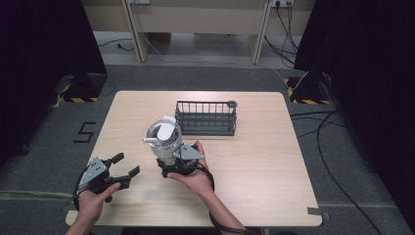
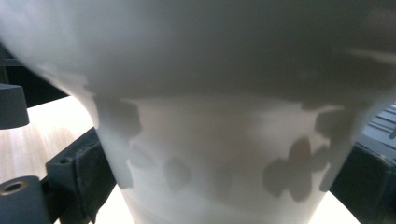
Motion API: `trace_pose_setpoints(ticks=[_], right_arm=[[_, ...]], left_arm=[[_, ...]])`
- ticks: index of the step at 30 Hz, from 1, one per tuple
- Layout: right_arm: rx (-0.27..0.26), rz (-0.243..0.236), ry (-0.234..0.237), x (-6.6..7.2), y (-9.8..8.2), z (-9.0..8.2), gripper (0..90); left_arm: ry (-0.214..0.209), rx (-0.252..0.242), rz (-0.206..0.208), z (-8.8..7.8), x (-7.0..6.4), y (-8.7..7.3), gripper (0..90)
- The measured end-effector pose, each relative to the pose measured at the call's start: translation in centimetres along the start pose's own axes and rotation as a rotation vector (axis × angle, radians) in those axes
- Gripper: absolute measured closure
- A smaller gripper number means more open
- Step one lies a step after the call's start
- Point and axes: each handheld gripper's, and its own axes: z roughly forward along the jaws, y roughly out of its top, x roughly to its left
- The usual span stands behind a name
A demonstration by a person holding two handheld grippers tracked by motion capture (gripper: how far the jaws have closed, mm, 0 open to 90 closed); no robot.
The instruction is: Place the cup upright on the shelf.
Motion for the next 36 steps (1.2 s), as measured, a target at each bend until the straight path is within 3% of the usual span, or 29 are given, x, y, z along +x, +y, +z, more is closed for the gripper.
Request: trace_pose_setpoints(ticks=[9, 22, 29, 36], right_arm=[[-0.026, -0.009, -0.018, 0.3, -0.2, -0.1, 11.2], [-0.015, -0.025, -0.051, 0.2, 0.1, -0.2, 11.4], [-0.038, 0.004, -0.061, -0.7, 1.1, -0.8, 11.4], [-0.052, -0.010, -0.090, -1.6, 2.8, -1.4, 11.4]], left_arm=[[-0.006, 0.001, 0.002, 0.1, -0.1, 0.0, 14.3], [-0.007, 0.001, -0.004, 0.0, 0.0, -0.1, 14.3], [-0.008, 0.001, -0.010, 0.1, 0.0, -0.1, 14.3], [-0.008, -0.002, -0.015, 0.1, 0.0, -0.1, 14.3]])
